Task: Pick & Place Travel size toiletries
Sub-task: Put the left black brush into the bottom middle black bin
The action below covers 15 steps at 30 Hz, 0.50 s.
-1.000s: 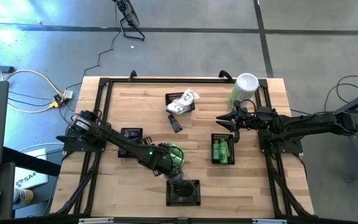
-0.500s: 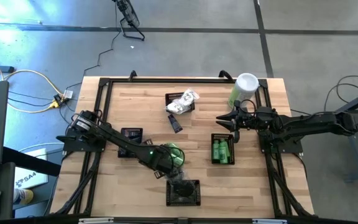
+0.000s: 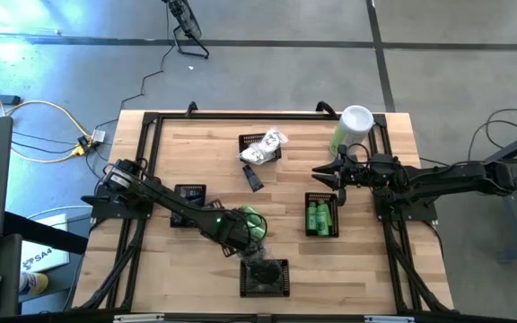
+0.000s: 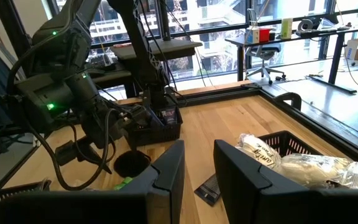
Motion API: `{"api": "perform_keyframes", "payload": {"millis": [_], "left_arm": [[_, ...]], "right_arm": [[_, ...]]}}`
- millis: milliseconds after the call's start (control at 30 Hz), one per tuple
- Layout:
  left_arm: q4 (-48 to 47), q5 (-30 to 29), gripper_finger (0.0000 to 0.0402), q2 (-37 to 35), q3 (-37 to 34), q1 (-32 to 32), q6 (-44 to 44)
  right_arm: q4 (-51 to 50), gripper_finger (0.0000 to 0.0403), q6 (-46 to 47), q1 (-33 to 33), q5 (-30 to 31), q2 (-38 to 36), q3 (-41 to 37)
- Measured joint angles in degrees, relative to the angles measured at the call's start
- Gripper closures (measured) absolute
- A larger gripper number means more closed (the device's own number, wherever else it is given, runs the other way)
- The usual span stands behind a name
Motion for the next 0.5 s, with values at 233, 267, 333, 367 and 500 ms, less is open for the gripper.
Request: {"api": "perform_keyframes", "payload": {"millis": [233,267,333,367,500], "left_arm": [[2.14,-0.15,0.0123,0.04,-3.66,0.0,-0.16],[3.47,0.18,0.0125,-0.06,-4.58,0.0,-0.22],[5.55,0.75,0.0128,-0.31,-6.31,-0.02,-0.94],[6.17,0.81,0.013,-0.33,-6.97,-0.02,-1.67],[6.6,1.26,0.0133,-0.28,-7.96,-0.02,-3.13]], "right_arm": [[0.01,0.0324,0.0,0.0,0.0,0.0,0.0],[0.0,0.0324,0.0,0.0,0.0,0.0,0.0],[0.0,0.0324,0.0,-0.02,0.02,0.0,0.0],[0.0,0.0324,0.0,-0.02,0.01,0.0,0.0],[0.02,0.0324,0.0,-0.02,0.02,0.0,0.0]]}}
